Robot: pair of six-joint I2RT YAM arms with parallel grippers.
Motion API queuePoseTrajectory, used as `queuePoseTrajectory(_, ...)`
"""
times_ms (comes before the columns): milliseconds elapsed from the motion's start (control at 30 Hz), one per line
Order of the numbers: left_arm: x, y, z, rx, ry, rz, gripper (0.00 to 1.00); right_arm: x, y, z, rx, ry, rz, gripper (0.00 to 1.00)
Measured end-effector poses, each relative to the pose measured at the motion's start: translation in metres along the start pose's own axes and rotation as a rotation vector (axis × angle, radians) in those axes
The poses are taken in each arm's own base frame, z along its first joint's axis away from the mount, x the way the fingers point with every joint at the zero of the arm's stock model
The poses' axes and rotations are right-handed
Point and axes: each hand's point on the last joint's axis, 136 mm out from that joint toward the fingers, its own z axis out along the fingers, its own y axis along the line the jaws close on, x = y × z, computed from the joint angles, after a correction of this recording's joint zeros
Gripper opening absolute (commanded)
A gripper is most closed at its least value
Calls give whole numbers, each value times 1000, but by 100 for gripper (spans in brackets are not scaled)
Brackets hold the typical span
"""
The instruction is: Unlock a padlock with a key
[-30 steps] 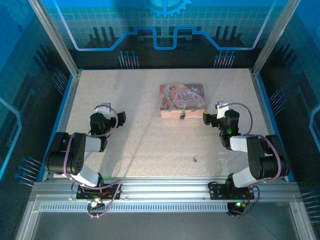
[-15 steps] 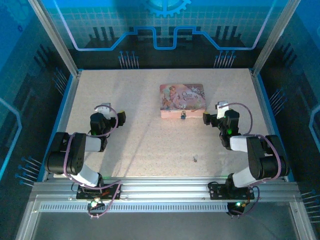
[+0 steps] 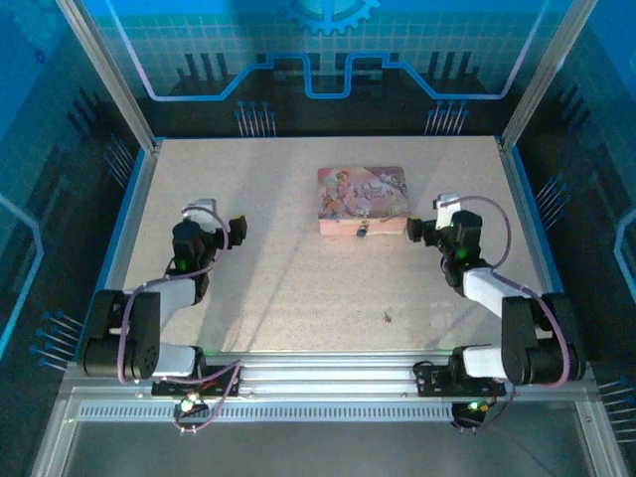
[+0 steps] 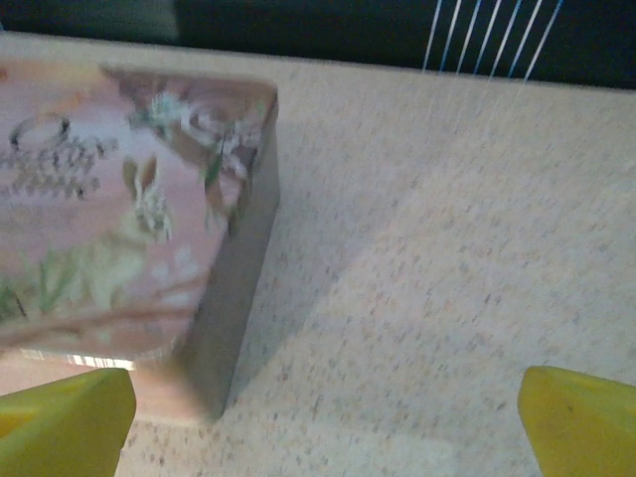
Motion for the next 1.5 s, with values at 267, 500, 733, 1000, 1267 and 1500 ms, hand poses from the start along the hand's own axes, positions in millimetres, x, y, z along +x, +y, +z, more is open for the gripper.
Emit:
queuePoseTrajectory(267,-37,-10,3,10,94,-203,99,-30,-5,-21,6,79,99,100)
queuePoseTrajectory(500,-43,-62,8,186,237,-330,99,-29,10,-28,-100,169,185,100)
queuePoseTrajectory(733,-18,-114,15,346,395,-425,97,-27,13,-12,-235,237,376,97)
queuePoseTrajectory(1000,-14,-178,40,491,500,-451,92,-18,24,23,-328,332,502,100)
queuePoseTrajectory(1267,18,-228,69,569,619,-468,90,-5,30,63,-375,408,571,100)
queuePoseTrajectory(1500,38,-251,83,588,678,-474,85,2,40,81,-426,452,599,100)
